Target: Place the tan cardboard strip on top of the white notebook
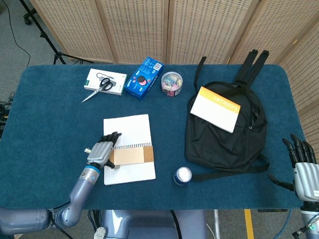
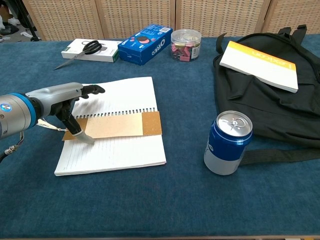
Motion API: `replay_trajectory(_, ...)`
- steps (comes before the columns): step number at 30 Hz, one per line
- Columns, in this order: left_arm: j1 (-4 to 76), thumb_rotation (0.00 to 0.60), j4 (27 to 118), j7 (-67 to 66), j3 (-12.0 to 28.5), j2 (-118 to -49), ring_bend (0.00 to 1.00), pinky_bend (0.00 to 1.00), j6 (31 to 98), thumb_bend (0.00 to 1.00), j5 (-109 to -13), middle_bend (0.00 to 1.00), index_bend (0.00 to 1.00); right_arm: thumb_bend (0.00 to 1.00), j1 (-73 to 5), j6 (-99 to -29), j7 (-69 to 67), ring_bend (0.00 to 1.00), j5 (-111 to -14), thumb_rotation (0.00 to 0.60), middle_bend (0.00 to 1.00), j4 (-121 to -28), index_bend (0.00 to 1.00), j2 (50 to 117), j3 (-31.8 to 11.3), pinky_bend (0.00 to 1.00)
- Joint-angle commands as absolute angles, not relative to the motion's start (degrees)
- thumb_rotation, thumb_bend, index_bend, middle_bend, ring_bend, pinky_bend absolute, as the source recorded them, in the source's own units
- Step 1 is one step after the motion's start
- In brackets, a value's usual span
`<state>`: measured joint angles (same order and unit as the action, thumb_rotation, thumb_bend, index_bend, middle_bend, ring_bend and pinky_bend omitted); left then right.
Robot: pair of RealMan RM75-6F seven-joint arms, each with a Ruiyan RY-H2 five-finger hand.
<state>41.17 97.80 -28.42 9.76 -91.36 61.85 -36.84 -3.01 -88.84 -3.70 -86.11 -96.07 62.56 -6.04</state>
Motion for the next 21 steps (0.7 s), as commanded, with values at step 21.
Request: replay_trajectory(21,26.97,0.600,102.05,-12.17,2.13,-73.82,0.00,0.00,74.48,0.00,-67.20,0.00,0.00,0.16,-3.12,-89.39,-2.48,0.00,-87.22,0.600,0.00,-95.50,0.07,63.61,-5.79,0.00)
